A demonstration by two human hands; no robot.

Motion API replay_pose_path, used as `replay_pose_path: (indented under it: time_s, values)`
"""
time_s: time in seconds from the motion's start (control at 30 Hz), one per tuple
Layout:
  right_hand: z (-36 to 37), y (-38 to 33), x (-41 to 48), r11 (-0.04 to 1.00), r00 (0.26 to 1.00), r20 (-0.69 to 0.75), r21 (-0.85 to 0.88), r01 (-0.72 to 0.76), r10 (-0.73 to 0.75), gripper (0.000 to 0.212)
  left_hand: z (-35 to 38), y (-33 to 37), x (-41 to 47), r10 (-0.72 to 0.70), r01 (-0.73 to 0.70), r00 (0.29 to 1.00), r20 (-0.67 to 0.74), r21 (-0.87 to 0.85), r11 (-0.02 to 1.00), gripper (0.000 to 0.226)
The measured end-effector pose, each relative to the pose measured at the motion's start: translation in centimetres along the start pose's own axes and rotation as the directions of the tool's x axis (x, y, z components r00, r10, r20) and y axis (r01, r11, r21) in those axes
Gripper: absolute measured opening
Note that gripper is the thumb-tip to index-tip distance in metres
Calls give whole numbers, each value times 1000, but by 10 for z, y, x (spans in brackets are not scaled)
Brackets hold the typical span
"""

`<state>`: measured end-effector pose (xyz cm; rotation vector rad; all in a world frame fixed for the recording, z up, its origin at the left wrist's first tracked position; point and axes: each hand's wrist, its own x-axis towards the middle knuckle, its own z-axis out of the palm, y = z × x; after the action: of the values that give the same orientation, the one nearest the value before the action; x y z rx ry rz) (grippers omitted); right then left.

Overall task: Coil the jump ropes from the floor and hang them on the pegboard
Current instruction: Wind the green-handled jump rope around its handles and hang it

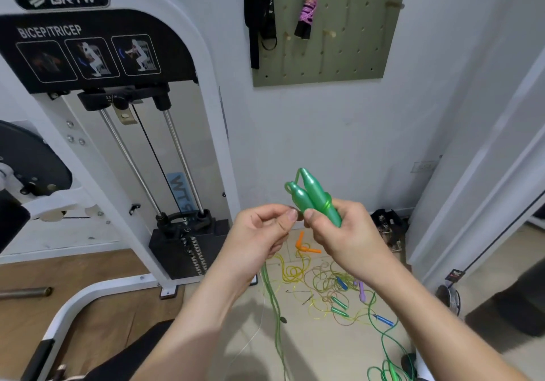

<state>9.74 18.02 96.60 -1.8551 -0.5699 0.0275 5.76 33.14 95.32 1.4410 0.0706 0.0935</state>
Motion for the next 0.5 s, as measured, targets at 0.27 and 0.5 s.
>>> replay_pose_path:
  time_s: [0.27,0.5]
  values:
    - [-2,6,0,850,998,65,-524,49,-18,32,-7,11,-13,456,-280,886,81,878,388,10]
    - [1,-7,4,662,963,239,-743,97,127,32,-11,15,-16,464,-465,762,452,880,-95,16]
